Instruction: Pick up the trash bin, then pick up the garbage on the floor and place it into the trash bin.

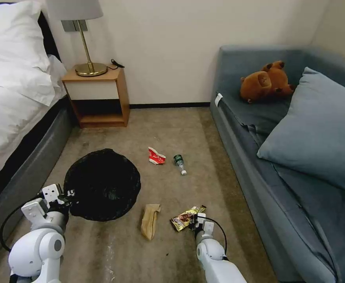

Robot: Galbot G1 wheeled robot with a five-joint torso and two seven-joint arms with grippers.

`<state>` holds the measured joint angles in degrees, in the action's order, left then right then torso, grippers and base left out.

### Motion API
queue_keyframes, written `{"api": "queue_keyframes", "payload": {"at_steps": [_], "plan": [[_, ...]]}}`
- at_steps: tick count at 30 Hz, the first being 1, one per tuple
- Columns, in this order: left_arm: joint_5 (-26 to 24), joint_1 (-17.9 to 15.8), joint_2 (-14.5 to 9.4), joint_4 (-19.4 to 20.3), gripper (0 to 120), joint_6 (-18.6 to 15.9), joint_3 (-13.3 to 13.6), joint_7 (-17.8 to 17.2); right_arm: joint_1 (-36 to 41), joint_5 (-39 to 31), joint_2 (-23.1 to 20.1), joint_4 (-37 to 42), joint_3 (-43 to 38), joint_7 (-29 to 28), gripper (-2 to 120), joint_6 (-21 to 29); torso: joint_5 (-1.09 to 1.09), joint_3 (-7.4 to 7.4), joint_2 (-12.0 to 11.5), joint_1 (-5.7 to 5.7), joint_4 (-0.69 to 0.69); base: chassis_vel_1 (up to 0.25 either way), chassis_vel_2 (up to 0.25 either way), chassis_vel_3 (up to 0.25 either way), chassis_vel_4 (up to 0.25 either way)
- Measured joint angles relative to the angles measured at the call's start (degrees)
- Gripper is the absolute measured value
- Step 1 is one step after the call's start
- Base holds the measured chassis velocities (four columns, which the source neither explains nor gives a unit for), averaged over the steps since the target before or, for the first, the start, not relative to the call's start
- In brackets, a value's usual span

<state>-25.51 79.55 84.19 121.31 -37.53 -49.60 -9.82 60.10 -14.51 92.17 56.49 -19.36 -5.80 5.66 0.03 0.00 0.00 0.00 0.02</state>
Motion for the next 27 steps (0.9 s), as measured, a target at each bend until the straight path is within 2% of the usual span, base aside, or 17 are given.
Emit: {"api": "queue_keyframes", "payload": {"at_steps": [12,18,24,27], "plan": [[0.3,0.1,0.1,0.1,2,0.1,0.2,0.2,0.5,0.9,0.0,1.4,0.0,-0.1,0,-0.7,-0.02,0.0,0.0,0.0,-0.01,0.0,0.0,0.0,0.0],[0.3,0.2,0.2,-0.2,2,0.3,0.2,0.2,1.4,1.0,0.0,4.5,0.4,-1.6,0,-1.1,-0.02,0.0,0.0,0.0,-0.01,0.0,0.0,0.0,0.0],[0.4,0.2,0.4,-0.6,2,0.4,0.5,0.3,3.3,1.0,-0.7,11.6,1.7,-2.8,0,-1.1,-0.03,0.0,0.0,0.0,-0.02,0.0,0.0,0.0,0.0],[0.4,0.2,0.5,-1.2,2,0.5,0.7,0.4,4.3,0.6,-1.5,17.9,2.8,-4.0,0,-0.4,-0.03,0.0,0.0,0.0,-0.02,0.0,0.0,0.0,0.0]]}}
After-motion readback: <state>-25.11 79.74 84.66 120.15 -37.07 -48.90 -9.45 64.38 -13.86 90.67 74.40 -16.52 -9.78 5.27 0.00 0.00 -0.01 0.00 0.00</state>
